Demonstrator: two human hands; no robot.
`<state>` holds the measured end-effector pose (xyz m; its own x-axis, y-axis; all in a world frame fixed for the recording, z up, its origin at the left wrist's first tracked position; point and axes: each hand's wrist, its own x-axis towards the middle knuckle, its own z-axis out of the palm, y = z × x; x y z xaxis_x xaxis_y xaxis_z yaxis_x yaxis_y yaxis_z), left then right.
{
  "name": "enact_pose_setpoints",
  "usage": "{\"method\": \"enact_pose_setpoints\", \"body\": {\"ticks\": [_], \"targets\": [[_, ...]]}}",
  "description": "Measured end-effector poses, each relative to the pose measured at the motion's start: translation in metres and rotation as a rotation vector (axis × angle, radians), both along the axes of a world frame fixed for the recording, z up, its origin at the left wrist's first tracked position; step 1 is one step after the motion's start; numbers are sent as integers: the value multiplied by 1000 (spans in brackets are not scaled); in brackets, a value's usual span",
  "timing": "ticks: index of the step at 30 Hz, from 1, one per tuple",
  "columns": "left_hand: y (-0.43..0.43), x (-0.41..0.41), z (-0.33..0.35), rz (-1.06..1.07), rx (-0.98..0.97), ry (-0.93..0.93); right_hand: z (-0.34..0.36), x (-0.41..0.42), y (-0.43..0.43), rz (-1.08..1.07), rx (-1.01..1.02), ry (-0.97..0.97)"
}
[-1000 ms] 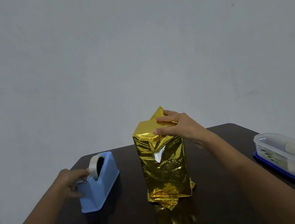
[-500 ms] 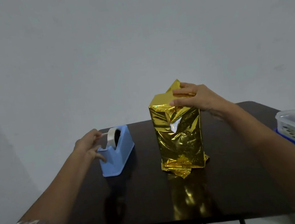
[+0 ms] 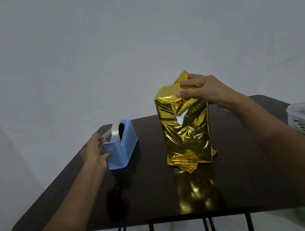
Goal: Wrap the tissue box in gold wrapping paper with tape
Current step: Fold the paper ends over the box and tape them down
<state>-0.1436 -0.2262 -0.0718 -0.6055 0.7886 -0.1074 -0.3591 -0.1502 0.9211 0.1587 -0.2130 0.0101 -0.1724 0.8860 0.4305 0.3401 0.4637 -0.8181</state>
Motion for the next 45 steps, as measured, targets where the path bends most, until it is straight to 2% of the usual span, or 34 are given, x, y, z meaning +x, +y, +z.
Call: {"method": "enact_pose_setpoints", "body": {"ticks": [12, 16, 23, 35, 38, 41, 43, 45], "targets": [[3, 1, -45, 69, 29, -74, -2, 1, 1, -2, 13, -5], [5, -1, -47, 49, 15, -24, -1, 1, 3, 0, -6, 15], [19, -12, -58, 25, -98, 16, 0, 0, 3, -9, 1, -5], [-1, 1, -63, 125, -148, 8, 1, -6, -11, 43, -47, 75], [-11, 0, -73, 112, -95, 110, 0, -5, -10, 27, -39, 29], [-21, 8, -67, -32, 12, 194, -1, 1, -4, 27, -30, 4], [-25, 20, -51, -9, 88, 301, 1, 3, -2, 21, -27, -22], [-32, 39, -22, -21, 183, 284, 2, 2, -1, 14, -32, -47]]}}
